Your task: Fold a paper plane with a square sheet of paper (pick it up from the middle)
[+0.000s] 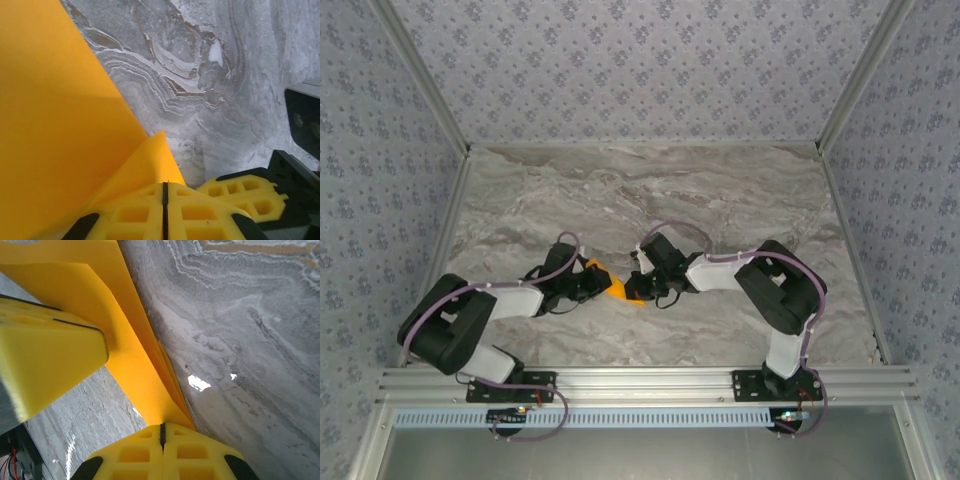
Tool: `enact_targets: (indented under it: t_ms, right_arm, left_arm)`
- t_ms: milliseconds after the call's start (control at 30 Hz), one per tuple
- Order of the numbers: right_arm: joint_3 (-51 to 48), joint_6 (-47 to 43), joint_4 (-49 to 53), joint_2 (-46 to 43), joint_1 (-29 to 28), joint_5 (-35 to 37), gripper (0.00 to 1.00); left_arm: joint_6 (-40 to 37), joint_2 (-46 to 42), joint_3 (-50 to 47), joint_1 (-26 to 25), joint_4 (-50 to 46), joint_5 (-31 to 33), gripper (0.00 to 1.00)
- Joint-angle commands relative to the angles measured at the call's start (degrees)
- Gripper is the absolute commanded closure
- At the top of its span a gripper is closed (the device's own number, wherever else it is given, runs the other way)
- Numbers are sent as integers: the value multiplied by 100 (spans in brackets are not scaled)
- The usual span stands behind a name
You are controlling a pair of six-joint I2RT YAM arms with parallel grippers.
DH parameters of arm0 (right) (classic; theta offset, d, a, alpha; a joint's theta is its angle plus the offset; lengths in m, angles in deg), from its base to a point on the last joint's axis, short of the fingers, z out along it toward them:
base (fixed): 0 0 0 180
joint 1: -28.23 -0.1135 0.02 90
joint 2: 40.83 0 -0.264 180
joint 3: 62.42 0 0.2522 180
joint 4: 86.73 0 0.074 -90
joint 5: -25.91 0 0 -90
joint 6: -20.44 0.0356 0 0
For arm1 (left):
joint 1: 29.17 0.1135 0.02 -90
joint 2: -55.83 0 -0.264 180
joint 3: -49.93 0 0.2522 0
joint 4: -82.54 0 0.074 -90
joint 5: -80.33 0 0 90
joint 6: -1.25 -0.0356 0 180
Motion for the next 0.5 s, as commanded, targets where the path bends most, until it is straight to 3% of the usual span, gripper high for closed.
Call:
enact_targets:
  t_ms: [0,233,467]
  right_arm:
    - [-147,-116,424,250,36,313,95]
    - [-296,-183,561,285,65,481,95]
    - [-370,-194,552,299,85,530,95]
  left_arm:
    - [-173,90,104,8,-185,188,91]
    - [-28,-3,-158,374,-443,643,91]
    - [-243,-268,-369,1138,-680,774,91]
